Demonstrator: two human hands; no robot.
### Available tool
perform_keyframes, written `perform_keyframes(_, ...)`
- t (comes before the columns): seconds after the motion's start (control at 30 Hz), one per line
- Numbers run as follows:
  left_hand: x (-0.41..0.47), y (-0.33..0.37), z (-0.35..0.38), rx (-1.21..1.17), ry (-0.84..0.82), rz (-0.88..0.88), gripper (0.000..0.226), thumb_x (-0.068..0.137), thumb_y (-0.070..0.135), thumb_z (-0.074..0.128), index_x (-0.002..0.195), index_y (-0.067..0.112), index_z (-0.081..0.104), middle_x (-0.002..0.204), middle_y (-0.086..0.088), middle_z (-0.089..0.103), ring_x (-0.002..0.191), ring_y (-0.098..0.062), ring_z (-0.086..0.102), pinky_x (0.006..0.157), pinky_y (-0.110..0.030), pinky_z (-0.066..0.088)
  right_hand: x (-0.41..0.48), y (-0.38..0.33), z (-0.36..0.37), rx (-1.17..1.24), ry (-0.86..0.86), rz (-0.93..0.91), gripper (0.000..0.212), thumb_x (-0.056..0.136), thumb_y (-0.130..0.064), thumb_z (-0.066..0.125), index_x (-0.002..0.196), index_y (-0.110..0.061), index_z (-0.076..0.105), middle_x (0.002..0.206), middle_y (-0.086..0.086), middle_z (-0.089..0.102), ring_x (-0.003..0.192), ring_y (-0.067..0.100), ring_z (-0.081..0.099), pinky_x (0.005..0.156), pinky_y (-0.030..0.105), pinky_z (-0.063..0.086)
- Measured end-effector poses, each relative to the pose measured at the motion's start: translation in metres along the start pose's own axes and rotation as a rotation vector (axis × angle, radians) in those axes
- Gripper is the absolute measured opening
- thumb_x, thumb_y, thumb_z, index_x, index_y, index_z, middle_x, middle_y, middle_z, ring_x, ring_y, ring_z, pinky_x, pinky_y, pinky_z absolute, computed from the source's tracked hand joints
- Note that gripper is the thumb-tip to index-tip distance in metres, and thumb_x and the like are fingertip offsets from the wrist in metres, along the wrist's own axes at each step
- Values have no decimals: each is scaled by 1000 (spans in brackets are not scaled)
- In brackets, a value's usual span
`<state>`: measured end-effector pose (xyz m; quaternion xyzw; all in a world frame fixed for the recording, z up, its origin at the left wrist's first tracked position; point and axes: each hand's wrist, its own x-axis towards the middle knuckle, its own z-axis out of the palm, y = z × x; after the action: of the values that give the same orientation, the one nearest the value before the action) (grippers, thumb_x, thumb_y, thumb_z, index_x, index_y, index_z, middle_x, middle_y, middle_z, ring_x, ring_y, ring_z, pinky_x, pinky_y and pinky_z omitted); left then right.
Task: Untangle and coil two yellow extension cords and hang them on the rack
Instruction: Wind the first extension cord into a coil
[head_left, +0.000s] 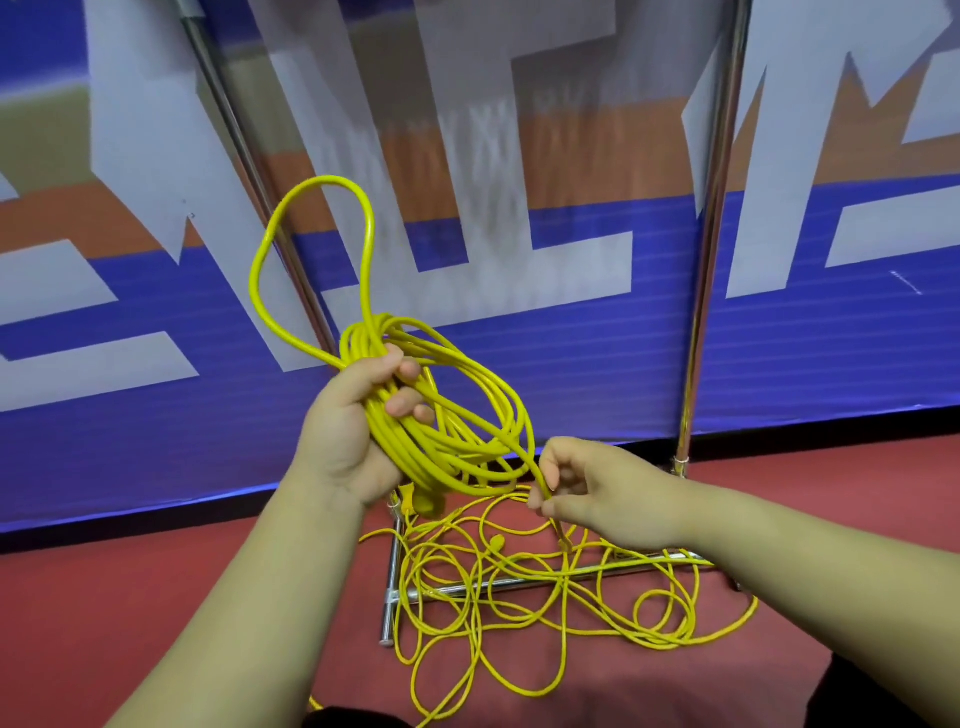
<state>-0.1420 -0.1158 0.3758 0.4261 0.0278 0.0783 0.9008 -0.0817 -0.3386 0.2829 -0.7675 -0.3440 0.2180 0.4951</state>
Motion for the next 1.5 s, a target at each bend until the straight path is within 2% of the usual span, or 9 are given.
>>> perform_keyframes(0.13,3,4,-18,136,117,56,5,78,15,62,81,13,64,68,0,56,40,-6,42,46,-21,46,6,-9,2,65,11,-14,24,93,7,60,87,-14,50,93,10,73,79,14,68,69,30,51)
perform_keyframes(0.27,5,-9,-45,421,293,0,18,82,5,69,98,5,60,65,-8,54,40,-14,44,46,-25,44,15,-19,-1,239,168,16,18,93,5,62,90,-11,56,97,17,75,76,17,69,62,28,52)
perform_keyframes(0.33,4,-14,-55,502,316,-70,11,88,8,68,91,4,58,58,-7,53,42,-17,43,47,-26,42,20,-25,-6,364,301,55,15,92,2,64,90,-12,58,98,20,74,74,18,70,64,33,55)
perform_keyframes(0.6,-10,-3,-46,365,72,-233,22,83,31,65,85,10,60,60,-2,43,38,-11,38,43,-25,41,32,-2,-32,252,552,209,13,89,-5,72,89,-16,64,70,11,68,70,21,68,59,32,54)
perform_keyframes(0.87,-17,9,-25,327,-40,-87,20,88,30,56,86,10,57,58,0,39,37,-9,36,44,-24,42,27,27,-41,-143,296,395,13,82,-6,73,86,-18,69,63,9,72,46,14,58,50,25,46)
perform_keyframes(1.07,-10,8,-27,324,21,-10,18,88,31,58,83,14,57,56,2,40,37,-8,36,44,-23,42,12,12,-40,-389,-21,390,14,81,-11,73,85,-24,71,72,8,74,50,13,58,49,19,45)
perform_keyframes(1.3,2,-10,-28,347,168,-38,22,87,36,62,83,15,57,59,2,45,42,-9,41,47,-24,43,-7,-19,-31,-370,-390,250,23,84,-4,70,91,-26,67,83,4,76,63,10,63,57,21,48)
perform_keyframes(1.4,5,-18,-26,280,184,-102,18,95,28,55,86,13,58,62,0,49,47,-12,47,51,-25,47,-11,-31,-25,-378,-416,172,25,85,-3,70,94,-26,66,74,-11,71,64,4,61,62,20,47)
perform_keyframes(1.5,6,-24,-25,237,156,-144,10,90,17,52,91,10,58,67,-3,52,52,-16,51,56,-27,50,-14,-42,-23,-342,-363,86,25,86,-1,66,97,-23,65,88,-2,75,69,3,61,63,17,47)
